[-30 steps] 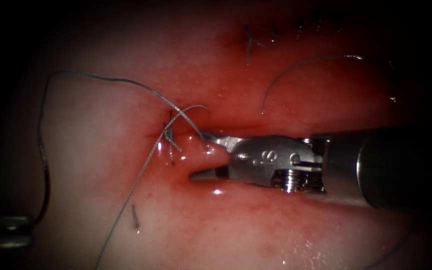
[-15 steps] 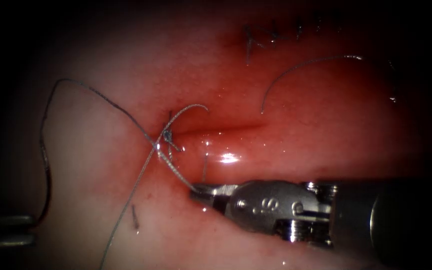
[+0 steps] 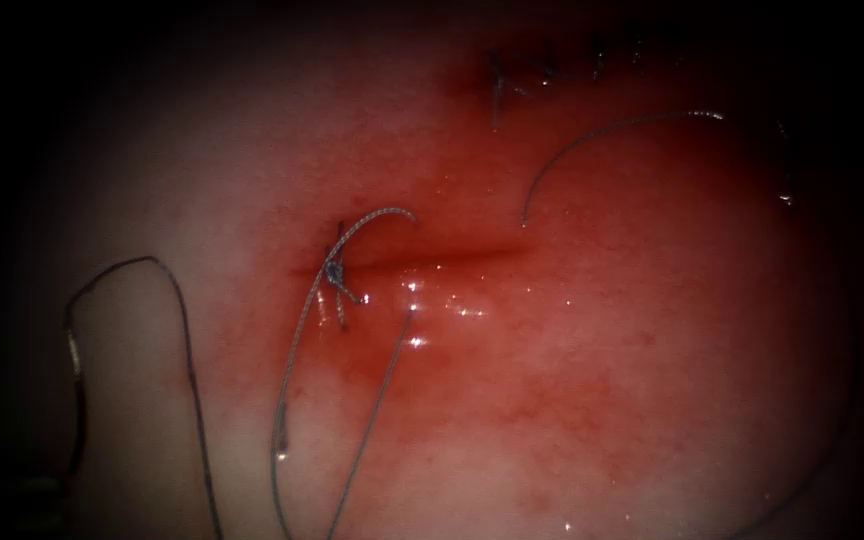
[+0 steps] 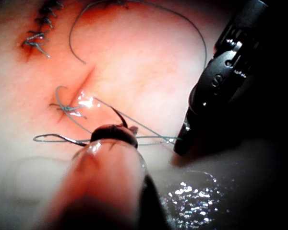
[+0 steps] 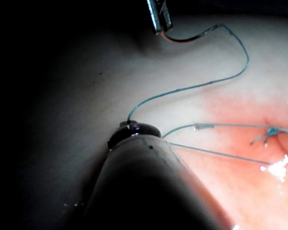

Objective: Wound Closure

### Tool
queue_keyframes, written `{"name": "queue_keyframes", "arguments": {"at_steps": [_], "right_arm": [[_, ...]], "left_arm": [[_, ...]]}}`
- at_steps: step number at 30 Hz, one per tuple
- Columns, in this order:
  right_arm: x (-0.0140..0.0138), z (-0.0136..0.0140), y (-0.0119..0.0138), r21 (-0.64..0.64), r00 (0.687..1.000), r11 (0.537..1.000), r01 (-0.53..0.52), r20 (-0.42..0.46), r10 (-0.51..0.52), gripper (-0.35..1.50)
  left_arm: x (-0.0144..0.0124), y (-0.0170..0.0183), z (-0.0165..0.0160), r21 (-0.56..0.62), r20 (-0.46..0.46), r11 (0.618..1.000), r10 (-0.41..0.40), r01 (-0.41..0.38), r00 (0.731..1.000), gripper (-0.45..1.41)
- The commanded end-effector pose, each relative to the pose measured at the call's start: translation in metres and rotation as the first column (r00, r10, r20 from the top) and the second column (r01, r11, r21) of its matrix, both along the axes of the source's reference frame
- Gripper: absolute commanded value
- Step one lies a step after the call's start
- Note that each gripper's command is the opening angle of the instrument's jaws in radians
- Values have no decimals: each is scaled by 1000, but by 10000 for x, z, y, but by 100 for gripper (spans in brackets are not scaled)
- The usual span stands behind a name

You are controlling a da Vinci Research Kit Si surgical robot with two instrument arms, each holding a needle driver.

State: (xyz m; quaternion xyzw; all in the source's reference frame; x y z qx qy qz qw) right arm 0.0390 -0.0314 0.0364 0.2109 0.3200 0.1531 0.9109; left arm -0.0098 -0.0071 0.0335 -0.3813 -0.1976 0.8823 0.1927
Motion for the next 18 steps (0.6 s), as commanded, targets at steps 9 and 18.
{"name": "queue_keyframes", "arguments": {"at_steps": [9,18], "right_arm": [[-13,35,65,-122,964,977,-176,-221,146,114],[-70,52,123,-238,947,936,-260,-252,199,108]], "left_arm": [[7,0,7,-3,-16,1000,10,-10,1000,-45],[29,14,25,-59,-97,998,-17,11,995,-45]]}}
